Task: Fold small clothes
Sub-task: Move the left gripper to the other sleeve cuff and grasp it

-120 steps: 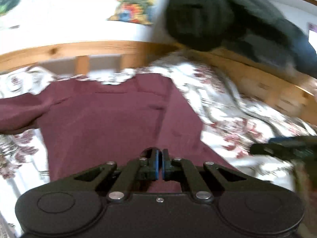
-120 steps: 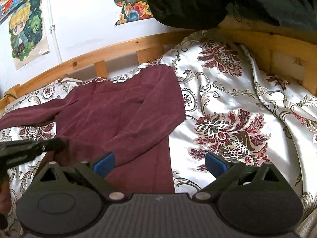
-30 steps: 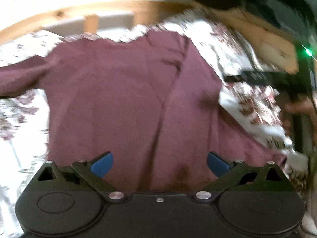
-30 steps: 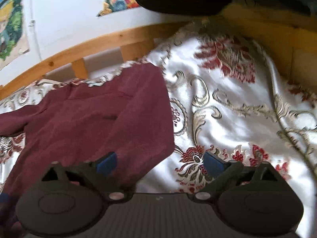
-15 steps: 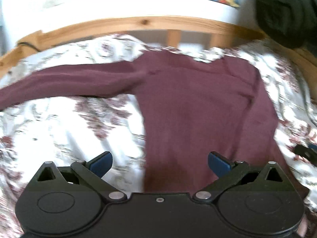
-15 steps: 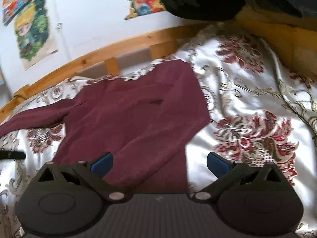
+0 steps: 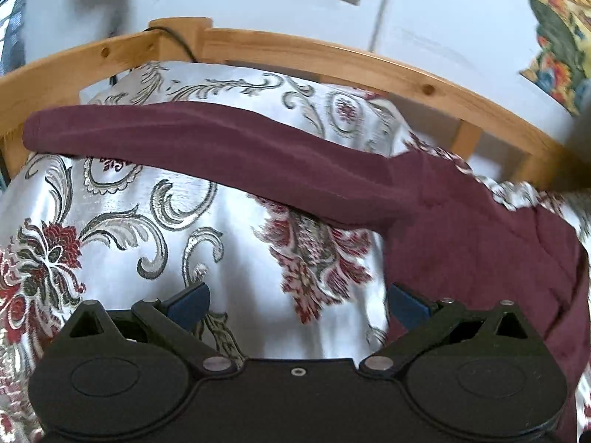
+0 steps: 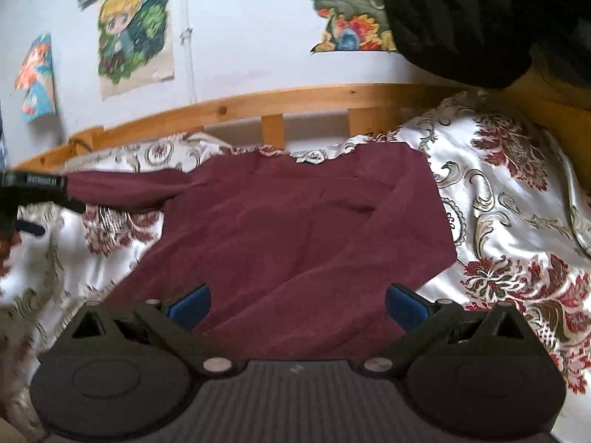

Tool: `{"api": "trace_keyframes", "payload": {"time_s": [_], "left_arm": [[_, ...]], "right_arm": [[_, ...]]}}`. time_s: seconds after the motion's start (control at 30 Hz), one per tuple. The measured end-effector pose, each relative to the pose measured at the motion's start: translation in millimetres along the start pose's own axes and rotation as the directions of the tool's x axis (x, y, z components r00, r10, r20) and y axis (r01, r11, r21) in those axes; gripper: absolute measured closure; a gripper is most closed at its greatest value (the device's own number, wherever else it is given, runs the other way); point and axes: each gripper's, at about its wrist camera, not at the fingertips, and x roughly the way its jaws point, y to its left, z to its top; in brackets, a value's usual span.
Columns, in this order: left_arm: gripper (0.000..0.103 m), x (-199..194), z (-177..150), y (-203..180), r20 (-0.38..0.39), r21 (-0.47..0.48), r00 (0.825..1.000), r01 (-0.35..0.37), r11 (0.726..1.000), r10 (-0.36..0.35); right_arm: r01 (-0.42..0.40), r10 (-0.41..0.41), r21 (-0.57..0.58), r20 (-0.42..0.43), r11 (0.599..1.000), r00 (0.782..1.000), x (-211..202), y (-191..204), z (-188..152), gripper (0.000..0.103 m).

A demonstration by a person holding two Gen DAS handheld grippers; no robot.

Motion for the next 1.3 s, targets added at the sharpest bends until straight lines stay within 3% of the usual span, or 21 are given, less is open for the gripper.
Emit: {"api": "trace_keyframes", "payload": {"time_s": [0.4,0.63,0.87,0.97,1.13,1.3], "left_arm": [[0.001,25,14,29,0.086,-0.130,0.996,-0.016,0.991,0.027],[0.001,32,11,28,0.119,-0.118,0.992,-0.020,0.993,0.034],[0.001,31,17,41,0.171,-0.187,0.985,0.022,0.982,0.011],[0.001,22,21,55,0.230,-0.270,0.970,-0.020,0.963,0.084],[0.001,8,30,92,0.264,-0.426,0.911,-0.184,0.886,0.316],[0.014,5,38,130,0.296,-0.531,0.900,-0.121,0.838,0.318]], "right_arm": [[-0.064,0.067,0.031,-0.106,0.997,0.992,26,-4,-1,0.000],[-0.114,0.129,0.099,-0.160,0.989,0.979,41,-6,0,0.000],[-0.140,0.156,0.101,-0.173,0.985,0.972,47,2,-2,0.000],[-0.137,0.153,0.104,-0.171,0.985,0.973,47,3,-2,0.000],[-0.130,0.150,0.120,-0.176,0.984,0.973,49,1,-3,0.000],[-0.127,0.147,0.119,-0.175,0.985,0.974,49,1,-4,0.000]]}}
